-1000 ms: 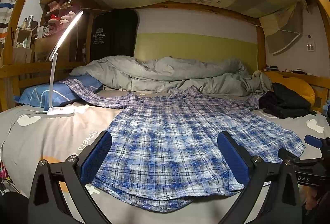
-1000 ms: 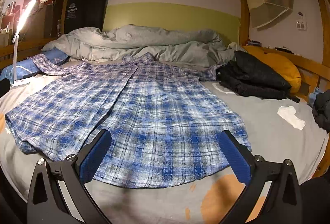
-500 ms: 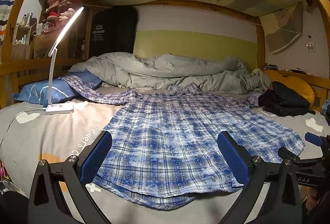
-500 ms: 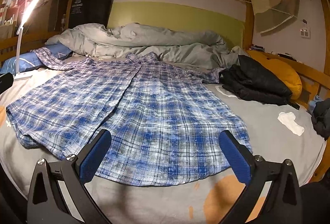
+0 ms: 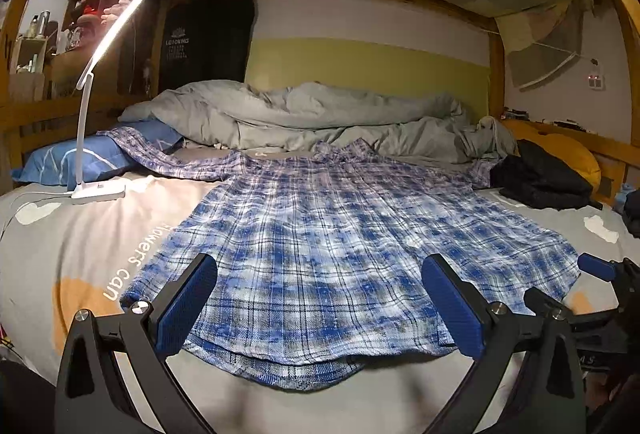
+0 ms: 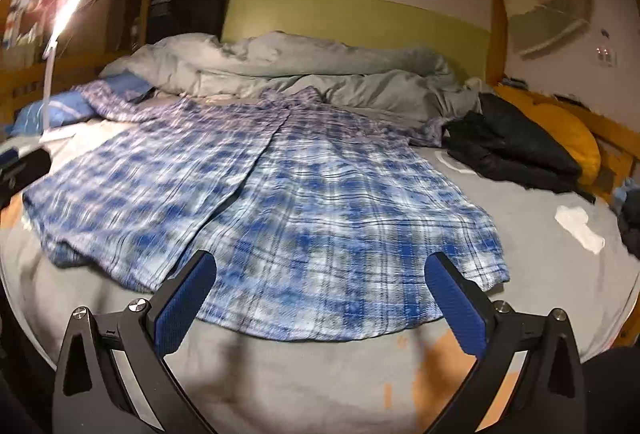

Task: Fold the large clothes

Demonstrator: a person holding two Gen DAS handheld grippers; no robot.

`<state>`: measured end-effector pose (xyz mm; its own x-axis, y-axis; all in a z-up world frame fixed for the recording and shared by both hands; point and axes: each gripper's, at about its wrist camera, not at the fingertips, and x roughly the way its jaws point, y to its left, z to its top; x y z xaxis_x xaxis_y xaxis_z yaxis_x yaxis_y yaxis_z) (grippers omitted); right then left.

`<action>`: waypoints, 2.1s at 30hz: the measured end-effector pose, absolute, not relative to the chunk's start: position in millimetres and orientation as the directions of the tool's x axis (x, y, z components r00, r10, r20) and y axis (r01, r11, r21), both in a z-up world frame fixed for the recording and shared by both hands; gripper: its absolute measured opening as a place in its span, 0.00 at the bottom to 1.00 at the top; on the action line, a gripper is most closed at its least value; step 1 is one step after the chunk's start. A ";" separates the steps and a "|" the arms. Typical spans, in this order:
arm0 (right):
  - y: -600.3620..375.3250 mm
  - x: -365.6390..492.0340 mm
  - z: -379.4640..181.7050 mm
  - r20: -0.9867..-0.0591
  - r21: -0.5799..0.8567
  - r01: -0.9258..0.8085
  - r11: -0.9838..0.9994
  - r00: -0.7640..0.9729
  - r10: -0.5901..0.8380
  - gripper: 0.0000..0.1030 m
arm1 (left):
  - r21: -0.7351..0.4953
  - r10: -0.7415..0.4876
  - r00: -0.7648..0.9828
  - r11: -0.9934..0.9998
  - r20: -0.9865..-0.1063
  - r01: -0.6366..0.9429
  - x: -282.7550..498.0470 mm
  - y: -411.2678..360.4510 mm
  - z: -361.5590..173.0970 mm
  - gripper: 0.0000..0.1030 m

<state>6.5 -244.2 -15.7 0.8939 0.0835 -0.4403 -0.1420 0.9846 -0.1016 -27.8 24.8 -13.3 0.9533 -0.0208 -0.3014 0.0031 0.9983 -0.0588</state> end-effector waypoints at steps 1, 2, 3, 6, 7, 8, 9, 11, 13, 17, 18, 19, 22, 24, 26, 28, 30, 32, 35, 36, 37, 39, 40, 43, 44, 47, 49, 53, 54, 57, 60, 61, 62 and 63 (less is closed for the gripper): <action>-243.7 6.1 -16.5 -0.446 -0.091 -0.150 0.985 0.890 0.094 1.00 | -0.058 -0.023 0.952 0.998 -0.307 0.005 -26.5 24.0 -14.5 1.00; -244.1 6.0 -17.5 -0.452 -0.076 -0.158 0.985 0.886 0.107 1.00 | -0.062 -0.027 0.949 0.998 -0.313 0.008 -25.4 23.8 -15.9 1.00; -244.9 6.0 -18.5 -0.459 -0.061 -0.162 0.985 0.881 0.117 1.00 | -0.070 -0.031 0.947 0.998 -0.319 0.009 -24.1 23.9 -17.3 1.00; -248.6 6.0 -21.6 -0.474 -0.033 -0.160 0.987 0.871 0.126 1.00 | -0.101 -0.062 0.934 0.995 -0.353 0.028 -18.5 25.7 -23.0 1.00; -250.4 6.7 -22.5 -0.483 -0.020 -0.158 0.987 0.866 0.129 1.00 | -0.104 -0.066 0.928 0.994 -0.367 0.030 -16.7 25.8 -25.8 1.00; -252.3 6.7 -23.9 -0.491 -0.003 -0.157 0.988 0.860 0.136 1.00 | -0.103 -0.067 0.921 0.994 -0.384 0.030 -14.0 25.4 -30.0 1.00; -254.7 7.3 -25.0 -0.500 0.018 -0.158 0.987 0.854 0.146 1.00 | -0.104 -0.069 0.914 0.994 -0.400 0.029 -11.9 24.9 -33.6 1.00; -259.6 9.4 -27.9 -0.521 0.070 -0.164 0.984 0.835 0.176 1.00 | -0.117 -0.080 0.897 0.993 -0.435 0.031 -8.5 25.4 -41.4 1.00; -262.6 12.9 -31.7 -0.543 0.112 -0.170 0.979 0.814 0.204 1.00 | -0.151 -0.104 0.872 0.988 -0.479 0.035 -4.9 27.3 -50.0 0.95; -264.9 17.1 -40.0 -0.585 0.173 -0.183 0.968 0.772 0.250 0.99 | -0.279 -0.170 0.841 0.960 -0.514 0.024 -7.3 38.5 -60.3 0.89; -265.3 18.3 -42.5 -0.593 0.193 -0.189 0.963 0.759 0.268 0.97 | -0.300 -0.180 0.833 0.954 -0.523 0.018 -7.0 40.1 -62.7 0.87; -265.4 19.0 -44.7 -0.602 0.208 -0.190 0.960 0.748 0.278 0.96 | -0.313 -0.186 0.827 0.950 -0.531 0.013 -6.3 41.1 -65.0 0.86; -268.3 19.9 -53.4 -0.623 0.237 -0.159 0.958 0.732 0.275 0.89 | -0.328 -0.192 0.802 0.945 -0.565 -0.006 -2.8 40.6 -75.8 0.80; -270.7 17.9 -55.5 -0.617 0.246 -0.140 0.959 0.741 0.266 0.85 | -0.317 -0.182 0.800 0.948 -0.572 -0.011 -1.6 39.2 -78.3 0.80; -275.9 16.7 -55.2 -0.611 0.236 -0.089 0.968 0.761 0.219 0.78 | -0.294 -0.160 0.792 0.955 -0.589 -0.026 2.2 36.1 -79.1 0.80; -285.2 19.7 -56.9 -0.616 0.237 -0.020 0.971 0.770 0.166 0.75 | -0.260 -0.120 0.781 0.964 -0.613 -0.056 2.7 32.6 -79.6 0.76; -293.5 24.1 -56.9 -0.619 0.265 -0.003 0.964 0.766 0.172 0.70 | -0.280 -0.110 0.768 0.956 -0.630 -0.092 -2.4 34.9 -79.1 0.71; -295.9 25.0 -54.6 -0.618 0.276 -0.015 0.961 0.763 0.189 0.70 | -0.334 -0.132 0.759 0.935 -0.638 -0.118 -12.4 41.9 -80.6 0.71; -293.3 25.5 -55.7 -0.618 0.259 -0.030 0.965 0.763 0.189 0.70 | -0.395 -0.176 0.757 0.912 -0.629 -0.116 -14.2 48.8 -85.3 0.71; -291.5 27.0 -56.3 -0.616 0.251 -0.036 0.967 0.765 0.189 0.70 | -0.405 -0.188 0.753 0.907 -0.631 -0.113 -9.6 50.5 -85.9 0.71; -289.3 29.5 -55.9 -0.614 0.241 -0.045 0.969 0.766 0.189 0.70 | -0.418 -0.201 0.755 0.902 -0.624 -0.105 -4.2 52.2 -84.2 0.71; -284.2 36.4 -53.7 -0.616 0.242 -0.088 0.966 0.756 0.223 0.71 | -0.417 -0.211 0.761 0.905 -0.613 -0.085 4.7 51.7 -79.7 0.71; -282.1 42.2 -53.5 -0.622 0.253 -0.127 0.959 0.738 0.262 0.71 | -0.403 -0.207 0.764 0.912 -0.611 -0.075 10.8 51.0 -78.0 0.71; -281.0 55.9 -50.1 -0.633 0.218 -0.116 0.969 0.739 0.231 0.60 | -0.397 -0.191 0.782 0.914 -0.593 -0.079 19.4 54.0 -74.0 0.62; -282.7 58.8 -49.0 -0.640 0.196 -0.077 0.978 0.746 0.187 0.40 | -0.390 -0.181 0.788 0.917 -0.589 -0.081 20.4 54.1 -72.2 0.35; -295.1 65.1 -41.5 -0.639 0.200 -0.029 0.979 0.753 0.153 0.05 | -0.352 -0.154 0.824 0.934 -0.545 -0.058 19.4 53.2 -56.7 0.07; -304.0 68.2 -30.7 -0.622 0.222 -0.036 0.974 0.764 0.170 0.04 | -0.257 -0.117 0.858 0.966 -0.500 -0.018 22.1 43.1 -32.9 0.07; -303.0 95.9 12.2 -0.577 0.158 -0.062 0.985 0.804 0.143 0.03 | -0.209 -0.111 0.861 0.978 -0.496 0.005 60.1 36.9 2.1 0.06; -301.2 109.3 21.7 -0.583 0.153 -0.068 0.986 0.799 0.146 0.03 | -0.194 -0.112 0.845 0.981 -0.523 0.010 76.8 34.7 7.0 0.06; -294.6 154.6 37.6 -0.620 0.160 -0.091 0.983 0.766 0.172 0.03 | -0.184 -0.139 0.792 0.982 -0.594 0.034 135.1 30.1 12.6 0.06; -278.7 211.3 32.8 -0.663 0.077 -0.106 0.991 0.737 0.131 0.03 | -0.188 -0.136 0.750 0.982 -0.647 0.016 191.0 33.8 8.5 0.06; -271.4 224.1 25.2 -0.678 0.020 -0.118 0.993 0.728 0.100 0.03 | -0.201 -0.148 0.729 0.980 -0.668 0.015 212.2 36.0 5.4 0.06; -260.8 240.8 13.4 -0.693 -0.062 -0.131 0.990 0.720 0.052 0.03 | -0.206 -0.149 0.718 0.979 -0.680 0.009 228.1 38.6 0.7 0.06; -256.3 251.1 4.8 -0.701 -0.095 -0.147 0.985 0.712 0.039 0.03 | -0.207 -0.137 0.716 0.978 -0.684 -0.011 241.6 41.8 -2.4 0.06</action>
<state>251.1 -256.3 4.8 0.7120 0.0386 -0.7011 -0.1470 0.9846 -0.0950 241.6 41.8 -2.4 0.7163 -0.1365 -0.6843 -0.0113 0.9783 -0.2070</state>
